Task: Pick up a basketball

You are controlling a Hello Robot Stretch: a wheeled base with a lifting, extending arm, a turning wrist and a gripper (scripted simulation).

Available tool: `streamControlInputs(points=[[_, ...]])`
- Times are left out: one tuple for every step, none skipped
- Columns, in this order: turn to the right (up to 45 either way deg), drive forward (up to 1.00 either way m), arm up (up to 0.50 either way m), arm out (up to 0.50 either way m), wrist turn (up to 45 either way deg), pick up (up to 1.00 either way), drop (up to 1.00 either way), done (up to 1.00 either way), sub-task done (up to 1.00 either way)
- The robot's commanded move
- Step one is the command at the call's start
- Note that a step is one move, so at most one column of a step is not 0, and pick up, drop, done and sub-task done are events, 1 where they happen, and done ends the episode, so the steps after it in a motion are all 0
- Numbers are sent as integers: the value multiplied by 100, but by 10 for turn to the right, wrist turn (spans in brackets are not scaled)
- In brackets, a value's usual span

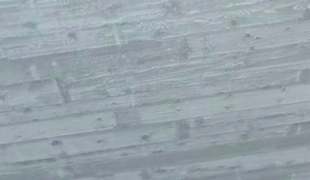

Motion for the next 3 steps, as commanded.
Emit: streamControlInputs(points=[[0, 0, 50, 0, 0, 0, 0, 0, 0], [0, 0, 2, 0, 0, 0, 0, 0, 0], [0, 0, 0, 14, 0, 0, 0, 0, 0]])
